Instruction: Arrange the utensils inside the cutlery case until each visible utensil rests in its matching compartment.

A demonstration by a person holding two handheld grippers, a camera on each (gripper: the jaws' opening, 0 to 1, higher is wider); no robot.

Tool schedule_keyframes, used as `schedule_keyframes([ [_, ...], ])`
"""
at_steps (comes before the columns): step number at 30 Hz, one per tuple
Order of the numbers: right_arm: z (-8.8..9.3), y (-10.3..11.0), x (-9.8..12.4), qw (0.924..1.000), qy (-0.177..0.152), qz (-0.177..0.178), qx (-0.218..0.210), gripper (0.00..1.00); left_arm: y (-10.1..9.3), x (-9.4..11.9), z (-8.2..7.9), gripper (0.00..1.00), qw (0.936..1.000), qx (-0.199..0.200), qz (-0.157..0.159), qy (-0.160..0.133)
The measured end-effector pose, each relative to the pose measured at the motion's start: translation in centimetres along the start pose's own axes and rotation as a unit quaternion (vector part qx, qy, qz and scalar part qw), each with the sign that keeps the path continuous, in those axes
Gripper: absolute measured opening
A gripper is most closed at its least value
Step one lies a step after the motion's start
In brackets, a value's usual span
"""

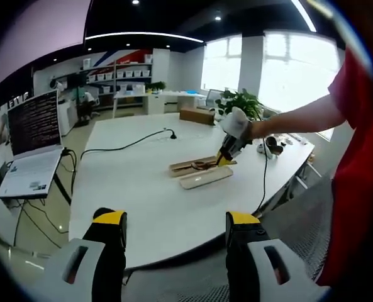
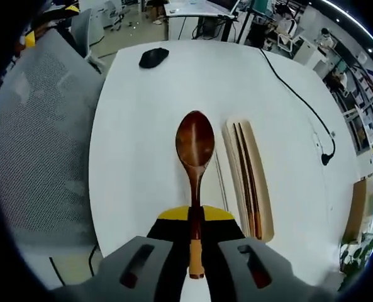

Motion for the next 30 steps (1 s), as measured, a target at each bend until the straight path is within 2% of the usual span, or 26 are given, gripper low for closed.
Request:
schedule_keyframes([
  [8, 0.0, -2.7, -0.2, 0.9999, 0.012, 0.003, 0.004, 0.01, 0.5, 0.2, 0.0, 0.66, 0.9999, 0.004, -0.009, 0.002],
  [19, -0.8, -4.3, -1.2, 1.0000, 0.005, 0.004, 0.004, 0.01, 0.9, 0.6, -0.3, 0.63, 0.9999, -0.006, -0.015, -0.003],
  [25, -1.1, -5.3, -1.7, 0.9997, 0.012, -0.001, 0.022, 0.01, 1.0, 0.4, -0.3, 0.64, 0.9998, -0.003, -0.019, 0.001],
  [30, -1.6, -7.1, -2.3, 0.9999, 0.007, -0.001, 0.015, 0.01, 1.0, 0.4, -0.2, 0.64, 0.9998, -0.005, -0.020, 0.002],
])
Point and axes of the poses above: the point that each gripper's makers call its tool centre point, and the gripper's own axes: x roughly backward along the fingers, y roughly to its left, z roughly out of its underside, the point moved 10 cm from there along x, roughly backward along the fingers, and after that the axes turned 13 degrees about -y, right-handed, at the moved point
